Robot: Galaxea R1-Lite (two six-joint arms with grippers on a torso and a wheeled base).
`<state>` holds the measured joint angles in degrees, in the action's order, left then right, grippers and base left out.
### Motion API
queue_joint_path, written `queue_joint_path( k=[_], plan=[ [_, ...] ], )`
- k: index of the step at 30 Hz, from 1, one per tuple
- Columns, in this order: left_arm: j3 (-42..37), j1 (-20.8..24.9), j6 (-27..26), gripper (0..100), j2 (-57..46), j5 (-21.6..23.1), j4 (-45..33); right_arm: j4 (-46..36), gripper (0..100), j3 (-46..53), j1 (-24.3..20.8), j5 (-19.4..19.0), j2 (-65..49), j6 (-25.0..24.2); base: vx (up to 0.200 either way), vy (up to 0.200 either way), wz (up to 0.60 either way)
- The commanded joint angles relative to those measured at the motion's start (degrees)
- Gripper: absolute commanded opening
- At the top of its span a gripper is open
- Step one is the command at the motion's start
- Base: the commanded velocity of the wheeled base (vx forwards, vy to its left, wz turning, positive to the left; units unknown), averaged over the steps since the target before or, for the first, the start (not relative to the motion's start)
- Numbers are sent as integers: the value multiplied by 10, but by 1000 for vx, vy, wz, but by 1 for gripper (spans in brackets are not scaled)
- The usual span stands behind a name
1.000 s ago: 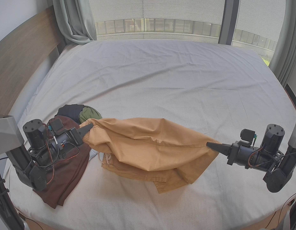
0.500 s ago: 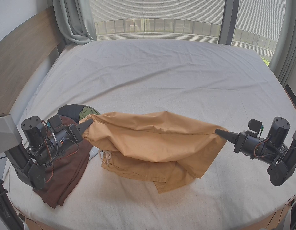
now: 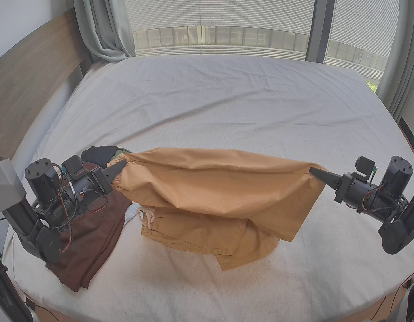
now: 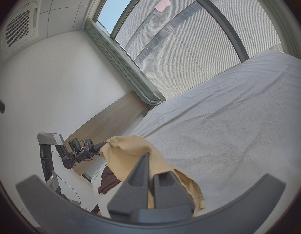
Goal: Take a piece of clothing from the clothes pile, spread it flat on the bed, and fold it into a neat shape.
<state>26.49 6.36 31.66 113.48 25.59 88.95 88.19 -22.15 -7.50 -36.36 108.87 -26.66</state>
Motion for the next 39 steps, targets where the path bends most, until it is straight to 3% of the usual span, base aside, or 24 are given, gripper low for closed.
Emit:
queue_joint_path(
  k=[1,10,17,35,39],
  plan=[
    [1,-1,1,0,-1,0,3,1,0,-5,0,1,-16,-7,0,0,0],
    [1,-2,1,0,-9,0,2,1,0,-18,14,2,-17,-6,0,0,0],
    [1,-2,1,0,-9,0,2,1,0,-28,40,-1,-23,-42,0,0,0],
    [1,2,-1,0,-19,0,2,1,0,-40,43,2,-24,-39,0,0,0],
    [28,-3,1,0,-40,-2,1,-6,0,-93,41,6,-12,-37,0,0,0]
  ],
)
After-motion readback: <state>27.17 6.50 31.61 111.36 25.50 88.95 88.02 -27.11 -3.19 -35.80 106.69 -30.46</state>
